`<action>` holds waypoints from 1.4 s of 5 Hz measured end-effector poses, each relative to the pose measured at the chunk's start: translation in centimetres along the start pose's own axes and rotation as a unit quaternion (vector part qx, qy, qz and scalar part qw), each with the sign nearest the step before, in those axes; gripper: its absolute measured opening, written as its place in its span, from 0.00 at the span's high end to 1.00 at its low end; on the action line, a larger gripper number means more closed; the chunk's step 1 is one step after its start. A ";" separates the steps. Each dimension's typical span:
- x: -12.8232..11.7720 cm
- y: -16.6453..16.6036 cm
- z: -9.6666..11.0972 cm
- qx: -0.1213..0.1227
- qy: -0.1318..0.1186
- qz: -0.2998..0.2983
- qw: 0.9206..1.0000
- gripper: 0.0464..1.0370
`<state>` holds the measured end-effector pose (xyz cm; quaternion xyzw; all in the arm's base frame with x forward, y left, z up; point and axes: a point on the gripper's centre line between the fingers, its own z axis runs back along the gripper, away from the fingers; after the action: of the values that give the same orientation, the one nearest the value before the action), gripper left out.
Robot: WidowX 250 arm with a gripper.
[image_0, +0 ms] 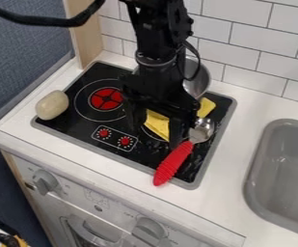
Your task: Put the silver pot to the left burner
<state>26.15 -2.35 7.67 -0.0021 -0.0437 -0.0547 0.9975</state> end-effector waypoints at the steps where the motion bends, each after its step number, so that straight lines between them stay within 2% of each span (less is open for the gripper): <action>1: -0.1 0.0 -0.7 -0.002 0.015 0.001 1.000 0.04; 3: 7.3 -0.5 -0.6 -0.004 -0.004 -0.006 1.000 0.04; 4: 10.2 -1.2 -1.3 0.003 -0.002 -0.026 1.000 0.04; 5: 10.7 -1.2 -4.1 0.004 0.028 -0.031 0.999 0.09; 7: 10.0 -1.4 -5.3 -0.002 0.039 -0.037 0.999 0.68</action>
<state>36.33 -4.90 3.24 -0.0009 -0.0046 -0.0915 0.9958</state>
